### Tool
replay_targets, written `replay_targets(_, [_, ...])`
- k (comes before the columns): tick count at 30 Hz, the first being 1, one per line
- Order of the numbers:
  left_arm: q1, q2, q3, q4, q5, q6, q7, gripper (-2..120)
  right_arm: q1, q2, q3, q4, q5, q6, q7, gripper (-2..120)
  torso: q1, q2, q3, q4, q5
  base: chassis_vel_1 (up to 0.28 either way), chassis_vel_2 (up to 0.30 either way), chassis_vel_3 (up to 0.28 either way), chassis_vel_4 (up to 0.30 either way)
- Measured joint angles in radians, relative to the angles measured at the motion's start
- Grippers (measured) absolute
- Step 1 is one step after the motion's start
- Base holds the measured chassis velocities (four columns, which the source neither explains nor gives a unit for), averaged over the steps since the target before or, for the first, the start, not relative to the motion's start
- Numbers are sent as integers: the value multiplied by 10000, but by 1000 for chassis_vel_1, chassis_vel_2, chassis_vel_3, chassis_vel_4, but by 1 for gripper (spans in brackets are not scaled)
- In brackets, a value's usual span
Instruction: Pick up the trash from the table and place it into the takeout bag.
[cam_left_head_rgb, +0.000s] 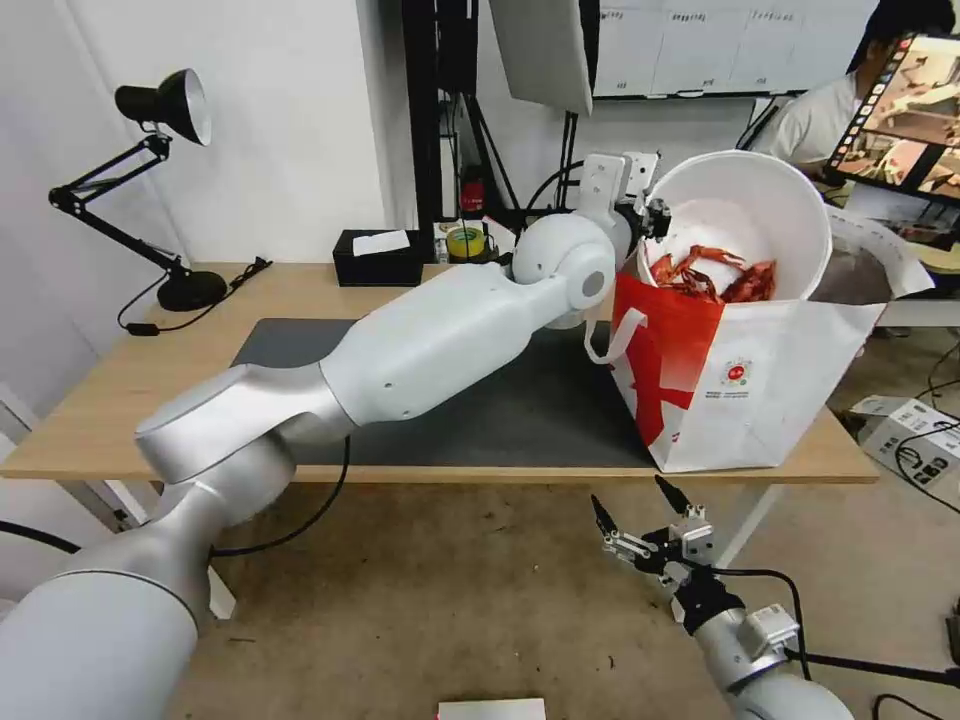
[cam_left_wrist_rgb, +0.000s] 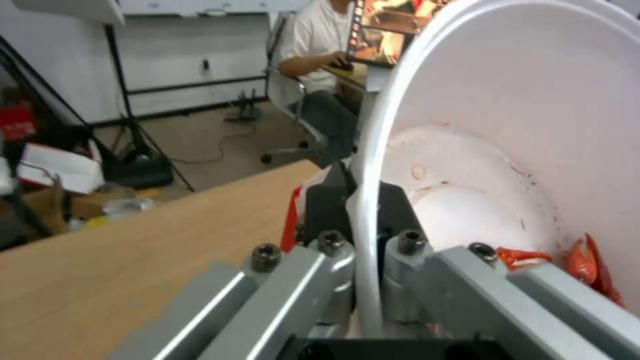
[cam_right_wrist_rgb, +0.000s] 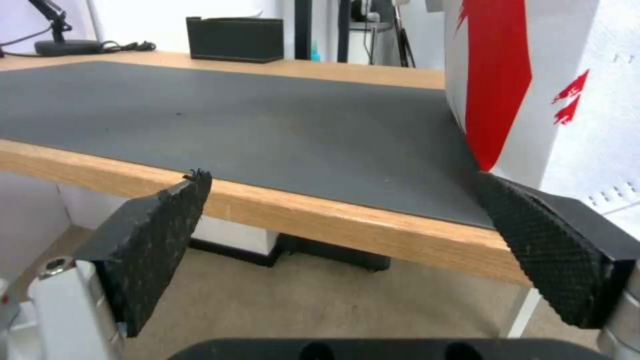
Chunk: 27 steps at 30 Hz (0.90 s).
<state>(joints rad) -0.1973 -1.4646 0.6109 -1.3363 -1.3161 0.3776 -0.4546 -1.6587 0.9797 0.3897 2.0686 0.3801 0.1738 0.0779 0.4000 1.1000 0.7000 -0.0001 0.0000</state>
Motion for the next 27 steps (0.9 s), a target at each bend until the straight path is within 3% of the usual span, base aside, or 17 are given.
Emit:
replay_targets(18, [133,660,-223,-780,-1040,467,677,67,0,0,0,0,0,0,0,100,0,0,0,2,0,0,0,0,0])
replay_targets(23, [173,1015,-202,-1149,-990,-67,993,82,0,0,0,0,0,0,0,100,0,0,-1,-1,-1,0,0,0,0])
replay_targets(24, [220,1426,14,-1495,-481,-587,1219,91,0,0,0,0,0,0,0,100,0,1,-1,-2,0,0,0,0,0])
replay_targets(25, [220,1426,14,-1495,-481,-587,1219,91,0,0,0,0,0,0,0,100,0,1,-1,-2,0,0,0,0,0])
replay_targets(27, [472,2243,405,-2133,608,-1762,1375,98,0,0,0,0,0,0,1,100,0,0,0,2,-1,0,0,0,0])
